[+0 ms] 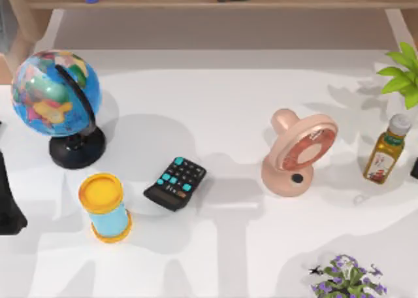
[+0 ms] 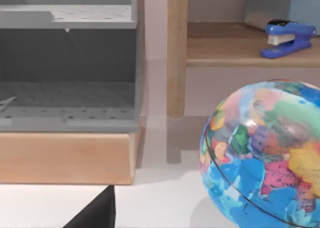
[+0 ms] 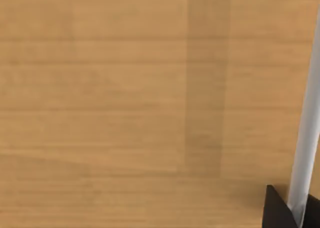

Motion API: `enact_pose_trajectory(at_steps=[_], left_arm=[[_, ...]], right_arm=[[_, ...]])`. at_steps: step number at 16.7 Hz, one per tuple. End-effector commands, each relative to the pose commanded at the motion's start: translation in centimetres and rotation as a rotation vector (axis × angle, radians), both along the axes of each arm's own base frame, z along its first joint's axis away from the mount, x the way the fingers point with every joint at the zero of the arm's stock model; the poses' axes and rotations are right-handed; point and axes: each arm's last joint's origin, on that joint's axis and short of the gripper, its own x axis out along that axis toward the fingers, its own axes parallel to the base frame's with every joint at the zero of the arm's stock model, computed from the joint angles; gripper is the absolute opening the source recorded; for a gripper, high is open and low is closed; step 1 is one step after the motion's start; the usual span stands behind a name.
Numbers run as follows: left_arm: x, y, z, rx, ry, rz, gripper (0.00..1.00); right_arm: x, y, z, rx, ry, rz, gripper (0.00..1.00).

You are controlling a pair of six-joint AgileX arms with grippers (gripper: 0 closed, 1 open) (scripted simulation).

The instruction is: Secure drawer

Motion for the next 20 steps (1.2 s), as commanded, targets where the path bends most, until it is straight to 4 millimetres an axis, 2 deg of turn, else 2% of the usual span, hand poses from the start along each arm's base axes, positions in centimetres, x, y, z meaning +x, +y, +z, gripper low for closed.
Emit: enact_pose_trajectory(at_steps=[1, 14, 20], left_arm=[[0.0, 0.0, 0.0, 0.0, 0.0, 0.0, 1.0], [0.0, 0.0, 0.0, 0.0, 0.0, 0.0, 1.0], [0.0, 0.0, 0.0, 0.0, 0.0, 0.0, 1.0]], right_arm=[[0.0, 0.0, 0.0, 0.0, 0.0, 0.0, 0.0], [0.0, 0.0, 0.0, 0.0, 0.0, 0.0, 0.98], [0.0, 0.0, 0.0, 0.0, 0.0, 0.0, 1.0]])
